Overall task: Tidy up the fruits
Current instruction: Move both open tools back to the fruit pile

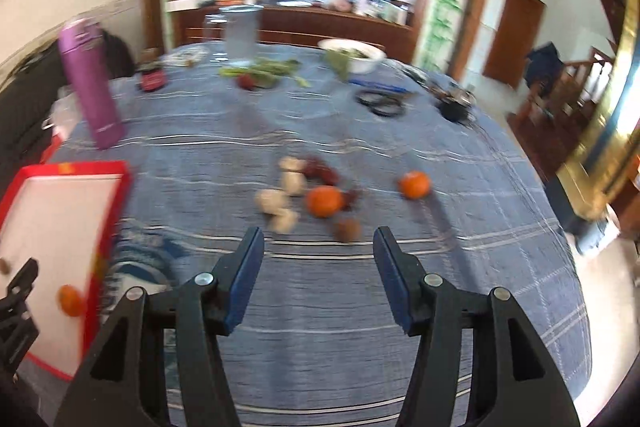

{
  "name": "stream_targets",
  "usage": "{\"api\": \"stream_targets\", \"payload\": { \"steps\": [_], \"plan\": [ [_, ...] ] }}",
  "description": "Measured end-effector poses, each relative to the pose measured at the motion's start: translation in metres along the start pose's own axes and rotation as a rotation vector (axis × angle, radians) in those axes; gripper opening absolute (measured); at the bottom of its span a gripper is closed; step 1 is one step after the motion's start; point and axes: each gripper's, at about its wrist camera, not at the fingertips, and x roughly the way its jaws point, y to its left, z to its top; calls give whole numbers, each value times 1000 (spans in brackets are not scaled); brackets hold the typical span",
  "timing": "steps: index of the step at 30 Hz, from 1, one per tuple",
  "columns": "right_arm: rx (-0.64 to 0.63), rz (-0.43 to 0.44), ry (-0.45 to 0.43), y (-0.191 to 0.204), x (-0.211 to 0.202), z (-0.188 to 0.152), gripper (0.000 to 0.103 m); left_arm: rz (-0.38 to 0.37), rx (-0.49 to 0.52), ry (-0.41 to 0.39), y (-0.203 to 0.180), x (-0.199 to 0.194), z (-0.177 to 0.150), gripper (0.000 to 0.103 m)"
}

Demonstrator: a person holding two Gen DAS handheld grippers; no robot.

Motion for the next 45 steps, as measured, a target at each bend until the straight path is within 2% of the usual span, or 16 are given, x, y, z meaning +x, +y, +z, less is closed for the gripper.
{"api": "stream_targets", "payload": {
  "steps": [9, 15, 23, 36, 39, 42, 45],
  "plan": [
    [69, -91, 36, -69, 25, -1, 58, -114, 115, -42, -80, -6, 40, 68],
    [92, -127, 70, -101, 50, -2, 58, -150, 183, -48, -126, 2, 64, 68],
    [132, -135, 88, -130, 67, -2, 58, -178, 250, -47, -167, 7, 77, 68],
    [113, -121, 90, -135, 79, 0, 58, -194, 258, -20, -185, 22, 89, 68],
    [118, -69, 93, -141, 85, 1, 58, -180, 234, -1, -176, 33, 95, 68],
    [128, 18, 116, -152, 99, 4, 58, -154, 207, 19, -164, 49, 103, 68],
    [111, 72, 139, -151, 112, 10, 58, -162, 188, 47, -157, 60, 109, 68]
  ]
}}
